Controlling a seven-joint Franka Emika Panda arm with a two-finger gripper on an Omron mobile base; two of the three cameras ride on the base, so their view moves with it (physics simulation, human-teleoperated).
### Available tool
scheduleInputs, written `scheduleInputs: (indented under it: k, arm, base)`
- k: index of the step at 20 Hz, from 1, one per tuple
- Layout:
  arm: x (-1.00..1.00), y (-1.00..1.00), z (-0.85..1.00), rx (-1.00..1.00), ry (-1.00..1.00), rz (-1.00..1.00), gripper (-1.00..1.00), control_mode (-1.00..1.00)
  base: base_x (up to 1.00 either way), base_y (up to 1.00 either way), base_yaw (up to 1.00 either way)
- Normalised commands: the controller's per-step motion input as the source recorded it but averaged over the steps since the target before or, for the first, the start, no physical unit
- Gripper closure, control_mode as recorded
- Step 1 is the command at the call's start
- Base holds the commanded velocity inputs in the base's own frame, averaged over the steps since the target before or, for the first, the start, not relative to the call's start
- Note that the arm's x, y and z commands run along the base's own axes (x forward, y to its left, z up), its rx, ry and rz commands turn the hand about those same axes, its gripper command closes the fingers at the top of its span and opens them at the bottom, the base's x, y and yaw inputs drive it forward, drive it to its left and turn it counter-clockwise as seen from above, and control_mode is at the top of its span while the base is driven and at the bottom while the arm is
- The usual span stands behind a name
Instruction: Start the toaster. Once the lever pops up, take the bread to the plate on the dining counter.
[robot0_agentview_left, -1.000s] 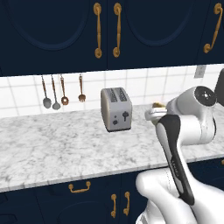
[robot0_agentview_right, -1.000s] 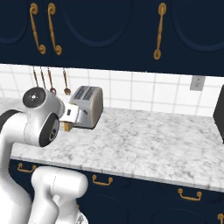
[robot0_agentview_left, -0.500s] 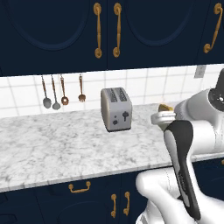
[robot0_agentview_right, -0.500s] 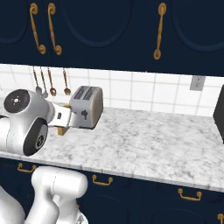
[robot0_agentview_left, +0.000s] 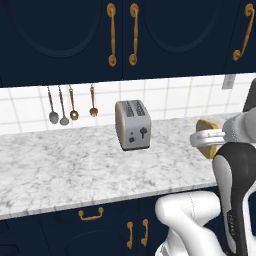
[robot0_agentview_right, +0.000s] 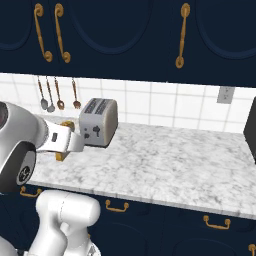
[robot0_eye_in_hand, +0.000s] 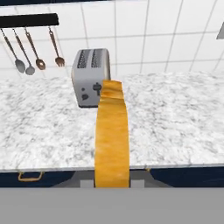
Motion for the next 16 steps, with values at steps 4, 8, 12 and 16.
scheduleInputs:
  k: [4,8,12,16]
  arm:
    - [-0.39,0.0,0.49,0.0,0.0,0.0,1.0,-1.0]
    - [-0.33,0.0,0.29,0.0,0.0,-0.05,1.0,-1.0]
    - [-0.24,0.0,0.0,0.0,0.0,-0.01,1.0,-1.0]
    - [-0.08,0.0,0.0,0.0,0.0,0.0,1.0,-1.0]
  base:
    - [0.0,0.0,0.0]
    - [0.0,0.0,0.0]
    - [0.0,0.0,0.0]
    - [0.0,0.0,0.0]
